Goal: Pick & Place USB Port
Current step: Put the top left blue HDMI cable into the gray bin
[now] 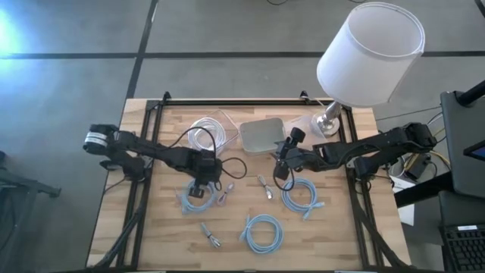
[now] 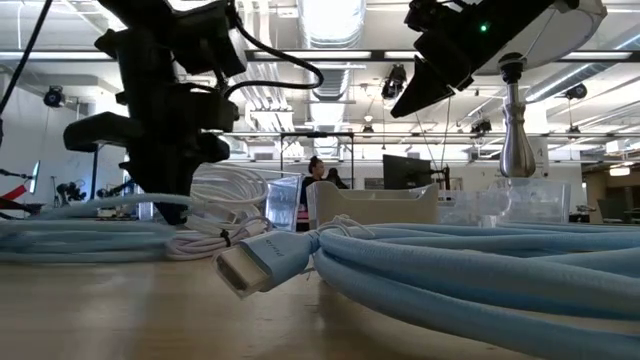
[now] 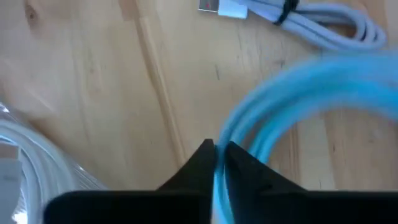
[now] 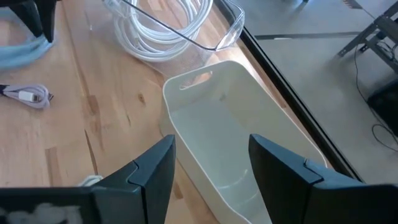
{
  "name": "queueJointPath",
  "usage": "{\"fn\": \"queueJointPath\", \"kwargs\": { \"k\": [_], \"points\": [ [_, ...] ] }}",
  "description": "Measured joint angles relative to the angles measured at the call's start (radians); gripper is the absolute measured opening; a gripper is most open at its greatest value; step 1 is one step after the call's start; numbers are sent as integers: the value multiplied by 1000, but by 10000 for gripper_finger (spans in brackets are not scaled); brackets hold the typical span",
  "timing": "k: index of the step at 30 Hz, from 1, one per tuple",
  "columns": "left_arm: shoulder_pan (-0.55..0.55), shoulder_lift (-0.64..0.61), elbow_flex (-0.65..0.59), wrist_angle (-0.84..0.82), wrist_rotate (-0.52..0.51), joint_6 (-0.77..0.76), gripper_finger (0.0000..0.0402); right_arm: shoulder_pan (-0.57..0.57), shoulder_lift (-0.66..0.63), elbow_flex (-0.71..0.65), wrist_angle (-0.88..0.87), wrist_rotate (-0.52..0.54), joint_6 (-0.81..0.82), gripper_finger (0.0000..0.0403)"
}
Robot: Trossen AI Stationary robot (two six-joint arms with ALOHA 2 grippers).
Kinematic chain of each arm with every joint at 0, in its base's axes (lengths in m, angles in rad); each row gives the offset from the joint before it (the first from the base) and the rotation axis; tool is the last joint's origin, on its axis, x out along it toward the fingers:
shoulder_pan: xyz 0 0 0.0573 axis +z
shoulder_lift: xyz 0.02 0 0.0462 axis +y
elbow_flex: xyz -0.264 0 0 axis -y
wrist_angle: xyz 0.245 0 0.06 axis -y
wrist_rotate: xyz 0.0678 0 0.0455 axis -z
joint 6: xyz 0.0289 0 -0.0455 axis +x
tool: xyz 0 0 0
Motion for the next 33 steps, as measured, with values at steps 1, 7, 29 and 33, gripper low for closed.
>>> {"fn": "queueJointPath", "kwargs": {
  "k": [1,7,29,33],
  "points": [
    [0,0,4,-4,1,-21,15,0,0,0,0,0,-1,201],
    [0,-2,92,-30,-3,-102,20,0,0,0,1,0,40,201],
    [-124,-2,549,-359,-592,-42,21,0,7,-6,221,-158,170,201],
    [-160,-2,591,-405,-744,-42,21,-1,27,-8,222,-158,172,201]
  ]
}}
